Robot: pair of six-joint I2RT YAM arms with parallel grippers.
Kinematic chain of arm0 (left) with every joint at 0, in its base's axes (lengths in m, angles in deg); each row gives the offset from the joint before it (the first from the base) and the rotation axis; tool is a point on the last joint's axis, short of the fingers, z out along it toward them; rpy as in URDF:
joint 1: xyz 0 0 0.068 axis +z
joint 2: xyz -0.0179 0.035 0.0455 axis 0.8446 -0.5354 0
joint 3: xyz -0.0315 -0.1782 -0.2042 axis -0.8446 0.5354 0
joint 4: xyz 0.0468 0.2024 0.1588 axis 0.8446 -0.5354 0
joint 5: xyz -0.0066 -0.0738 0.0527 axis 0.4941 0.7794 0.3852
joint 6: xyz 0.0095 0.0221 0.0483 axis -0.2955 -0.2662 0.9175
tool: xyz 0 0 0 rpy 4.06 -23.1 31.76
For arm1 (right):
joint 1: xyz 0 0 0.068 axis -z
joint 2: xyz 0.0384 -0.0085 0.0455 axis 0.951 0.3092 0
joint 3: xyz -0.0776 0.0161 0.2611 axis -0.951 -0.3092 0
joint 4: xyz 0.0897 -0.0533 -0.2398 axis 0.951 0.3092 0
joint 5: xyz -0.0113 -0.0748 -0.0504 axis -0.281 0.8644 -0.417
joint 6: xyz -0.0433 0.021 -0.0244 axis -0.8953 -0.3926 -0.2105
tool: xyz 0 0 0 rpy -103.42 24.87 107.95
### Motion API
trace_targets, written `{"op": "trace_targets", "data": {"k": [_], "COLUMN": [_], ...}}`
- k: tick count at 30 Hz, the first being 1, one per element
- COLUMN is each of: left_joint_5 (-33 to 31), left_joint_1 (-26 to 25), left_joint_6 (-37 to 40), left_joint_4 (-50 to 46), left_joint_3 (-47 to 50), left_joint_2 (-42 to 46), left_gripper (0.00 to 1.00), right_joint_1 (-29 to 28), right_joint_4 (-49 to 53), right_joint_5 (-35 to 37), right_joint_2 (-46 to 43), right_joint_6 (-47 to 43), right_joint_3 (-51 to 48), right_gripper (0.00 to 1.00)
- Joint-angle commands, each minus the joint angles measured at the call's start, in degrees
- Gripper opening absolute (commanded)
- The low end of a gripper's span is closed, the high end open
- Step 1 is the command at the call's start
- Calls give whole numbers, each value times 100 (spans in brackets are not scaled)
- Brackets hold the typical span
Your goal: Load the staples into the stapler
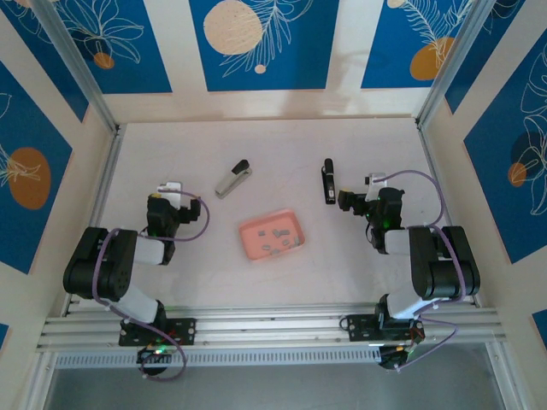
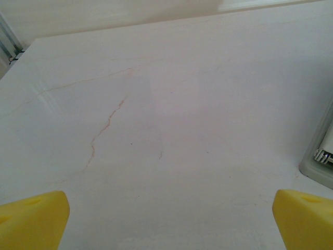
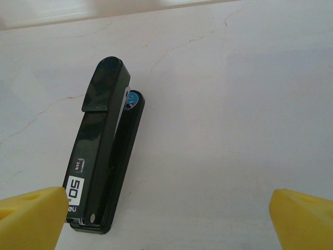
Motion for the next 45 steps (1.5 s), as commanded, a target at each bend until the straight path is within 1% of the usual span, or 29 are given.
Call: {"op": "trace_targets", "data": {"k": [1, 34, 35, 37, 40, 45], "left_joint_5": [114, 118, 118, 118, 118, 152], "left_joint_1": [63, 63, 60, 60, 65, 76], "left_joint_6": [57, 66, 66, 66, 66, 48], "left_joint_4": [-25, -16, -16, -16, -25, -86], "left_joint_3": [-90, -94, -89, -97, -96, -126], "left_joint_2": [22, 22, 22, 22, 22, 13], "left_gripper": [100, 100, 100, 100, 100, 100], "right_joint_1": [23, 23, 46, 232, 10, 43], "right_joint_4": [-102, -107, -103, -189, -82, -82], "right_joint_5": [-80, -80, -136, -486, -82, -158], "right_joint_2": [-3, -2, 2, -34, 1, -6], "right_joint_6": [-112, -118, -85, -4, -144, -127], "right_joint_3": [53, 54, 57, 0, 73, 69], "right_gripper": [99, 99, 99, 99, 99, 99]}}
